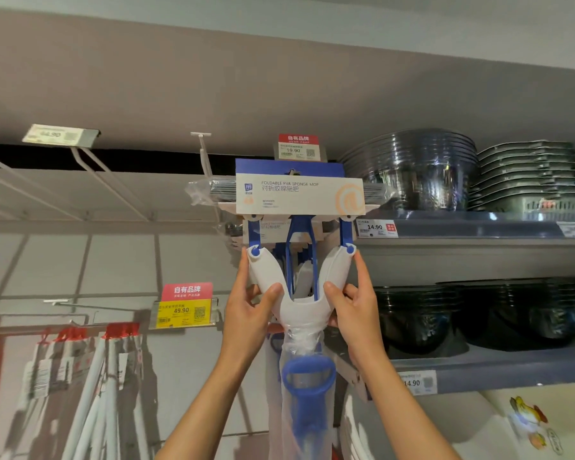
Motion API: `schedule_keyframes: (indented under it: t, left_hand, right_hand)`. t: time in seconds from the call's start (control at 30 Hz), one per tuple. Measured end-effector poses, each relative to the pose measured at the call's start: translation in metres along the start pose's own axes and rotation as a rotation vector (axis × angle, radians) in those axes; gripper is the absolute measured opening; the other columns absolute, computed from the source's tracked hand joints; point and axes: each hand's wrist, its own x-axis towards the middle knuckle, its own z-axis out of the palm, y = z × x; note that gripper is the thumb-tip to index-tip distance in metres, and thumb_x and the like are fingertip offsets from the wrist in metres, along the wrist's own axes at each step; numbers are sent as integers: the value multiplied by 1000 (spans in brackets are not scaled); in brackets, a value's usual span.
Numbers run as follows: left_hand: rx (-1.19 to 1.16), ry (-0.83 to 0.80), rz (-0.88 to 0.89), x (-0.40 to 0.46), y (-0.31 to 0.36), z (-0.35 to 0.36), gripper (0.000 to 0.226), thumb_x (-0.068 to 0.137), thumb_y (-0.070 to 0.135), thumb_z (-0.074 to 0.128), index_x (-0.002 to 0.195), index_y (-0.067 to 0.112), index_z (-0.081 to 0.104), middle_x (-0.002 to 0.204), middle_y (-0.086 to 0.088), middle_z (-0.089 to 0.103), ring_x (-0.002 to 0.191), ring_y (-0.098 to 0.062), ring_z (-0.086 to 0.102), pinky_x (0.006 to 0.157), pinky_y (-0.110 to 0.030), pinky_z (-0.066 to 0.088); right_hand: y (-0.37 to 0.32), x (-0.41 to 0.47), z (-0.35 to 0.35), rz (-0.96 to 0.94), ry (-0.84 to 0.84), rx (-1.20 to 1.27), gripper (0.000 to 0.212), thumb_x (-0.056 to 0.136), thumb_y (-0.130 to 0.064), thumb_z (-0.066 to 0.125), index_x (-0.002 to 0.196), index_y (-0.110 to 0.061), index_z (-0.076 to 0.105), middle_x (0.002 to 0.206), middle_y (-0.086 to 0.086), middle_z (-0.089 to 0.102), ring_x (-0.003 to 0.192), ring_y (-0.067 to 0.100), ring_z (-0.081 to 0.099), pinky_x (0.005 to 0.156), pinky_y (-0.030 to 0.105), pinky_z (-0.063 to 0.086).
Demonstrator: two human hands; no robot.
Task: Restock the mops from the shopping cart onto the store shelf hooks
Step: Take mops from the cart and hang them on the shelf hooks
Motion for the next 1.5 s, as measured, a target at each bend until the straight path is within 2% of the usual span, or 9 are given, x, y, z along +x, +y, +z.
schedule_keyframes:
  t: [0.1, 0.27, 0.5, 0.77, 0.9, 1.13, 1.3, 1.4, 1.5]
  left_hand:
    - [25, -4, -18, 8, 2, 3, 81, 95, 16, 67, 149, 61, 25, 125, -11, 64, 101, -29, 71, 63, -51, 63]
    - [29, -8, -26, 16, 3, 6, 81, 95, 18, 67, 149, 61, 23, 122, -9, 64, 102, -28, 71, 65, -56, 62]
    - [-15, -30, -80, 21, -1, 12, 80, 96, 12, 65, 151, 54, 24, 122, -10, 66, 98, -25, 72, 63, -50, 63]
    - [14, 12, -44, 30, -1, 13, 80, 96, 15, 65, 153, 54, 23, 122, -8, 65, 100, -28, 71, 64, -55, 62]
    - [16, 3, -42, 35, -1, 12, 80, 97, 17, 65, 153, 54, 22, 128, -9, 64, 102, -29, 71, 62, -51, 63]
    - [4, -7, -57, 32, -6, 12, 79, 98, 15, 64, 153, 54, 23, 124, -2, 64, 100, -22, 71, 61, -48, 62]
    - [15, -13, -52, 28, -14, 8, 76, 97, 21, 65, 149, 60, 26, 131, -5, 63, 106, -28, 70, 63, -55, 62]
    - [5, -14, -50, 28, -17, 7, 74, 97, 22, 65, 151, 55, 26, 128, -8, 66, 100, -27, 73, 62, -54, 62]
    - [-5, -17, -56, 31, -16, 8, 74, 98, 18, 62, 155, 47, 24, 111, -11, 72, 87, -23, 75, 61, -55, 62]
  right_hand:
    - [0, 7, 1, -6, -1, -7, 79, 96, -6, 61, 154, -46, 25, 100, -4, 73, 91, 17, 74, 79, 49, 62]
    - [2, 20, 6, 13, 17, -39, 80, 96, -10, 63, 153, -50, 24, 88, -11, 73, 88, 17, 73, 80, 54, 60]
    - [8, 26, 1, 35, 29, -40, 78, 96, -10, 63, 153, -48, 26, 95, -6, 72, 89, 18, 73, 81, 55, 60]
    - [4, 36, 5, 21, 11, -38, 78, 96, -12, 63, 154, -45, 23, 98, -7, 70, 88, 14, 71, 82, 51, 61]
    - [5, 42, 9, 17, 20, -65, 78, 95, -14, 64, 153, -49, 24, 97, 0, 71, 89, 18, 71, 81, 53, 60]
    - [14, 42, 8, 1, 38, -89, 78, 94, -13, 64, 151, -52, 26, 94, 10, 72, 89, 29, 71, 80, 59, 58]
    - [21, 36, 6, -9, 56, -123, 80, 94, -15, 64, 150, -55, 24, 91, 14, 70, 87, 33, 70, 77, 59, 58]
    - [21, 36, 5, -27, 58, -140, 79, 94, -15, 65, 147, -56, 24, 90, 10, 70, 84, 26, 70, 77, 54, 60]
    - [17, 39, 6, -46, 52, -143, 75, 94, -15, 65, 151, -47, 28, 95, 8, 69, 83, 20, 68, 75, 46, 60]
